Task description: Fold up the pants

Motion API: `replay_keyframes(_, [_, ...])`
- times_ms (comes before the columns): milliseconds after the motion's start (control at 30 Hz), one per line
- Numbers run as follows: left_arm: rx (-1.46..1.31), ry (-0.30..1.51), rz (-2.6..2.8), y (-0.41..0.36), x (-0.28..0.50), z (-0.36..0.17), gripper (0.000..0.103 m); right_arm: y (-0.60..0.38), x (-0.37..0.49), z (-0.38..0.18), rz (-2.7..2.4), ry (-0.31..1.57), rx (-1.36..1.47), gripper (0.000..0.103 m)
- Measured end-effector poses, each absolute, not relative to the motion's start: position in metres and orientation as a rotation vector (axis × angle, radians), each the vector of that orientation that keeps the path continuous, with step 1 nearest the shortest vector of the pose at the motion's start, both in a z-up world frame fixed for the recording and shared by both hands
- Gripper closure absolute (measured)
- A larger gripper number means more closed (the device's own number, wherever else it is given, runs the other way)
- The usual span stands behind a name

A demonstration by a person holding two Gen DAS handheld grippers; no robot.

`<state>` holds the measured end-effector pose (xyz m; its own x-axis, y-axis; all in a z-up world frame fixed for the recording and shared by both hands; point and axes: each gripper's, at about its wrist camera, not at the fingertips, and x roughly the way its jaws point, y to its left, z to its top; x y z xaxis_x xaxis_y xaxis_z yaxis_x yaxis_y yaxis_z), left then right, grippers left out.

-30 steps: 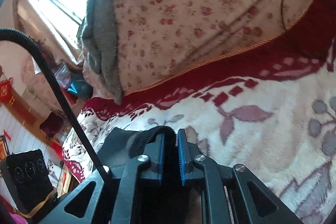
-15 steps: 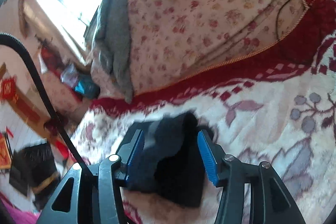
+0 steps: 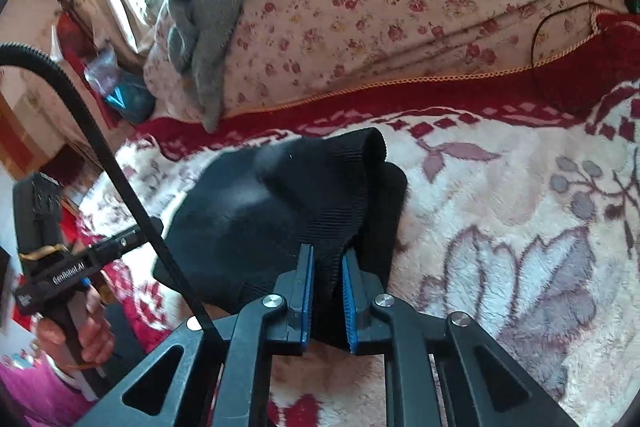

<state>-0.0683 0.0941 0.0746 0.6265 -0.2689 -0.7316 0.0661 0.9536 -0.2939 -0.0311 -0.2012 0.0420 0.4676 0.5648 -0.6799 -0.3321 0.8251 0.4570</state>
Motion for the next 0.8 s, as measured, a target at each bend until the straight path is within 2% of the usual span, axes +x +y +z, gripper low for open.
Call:
replay_keyframes(267, [-0.224,0.88,-0.175,0.09,-0.069,0.071,0.053,-0.2,-0.037,0.059,0.507,0.93,0.283,0.087])
replay_keyframes(367, [-0.23,0.882,-0.164,0.092,-0.068,0.075,0.053,-0.196,-0.041,0.074,0.491,0.893,0.266,0.078])
replay_keyframes(433, [-0.224,0.878,-0.154,0.093,-0.067,0.079,0.053,-0.193,-0.041,0.083,0.5,0.874,0.269,0.067])
replay_keyframes(733, [-0.195,0.839,-0.119,0.097,-0.069,0.093,0.053,-0.172,-0.039,0.099,0.533,0.83,0.261,0.064])
replay_keyframes(767, [-0.191,0.838,-0.117,0.097,-0.069,0.093,0.053,-0.17,-0.039,0.099,0.531,0.833,0.254,0.063])
replay_keyframes(800, [-0.188,0.837,-0.119,0.098,-0.069,0.093,0.053,-0.17,-0.038,0.098,0.527,0.835,0.243,0.057])
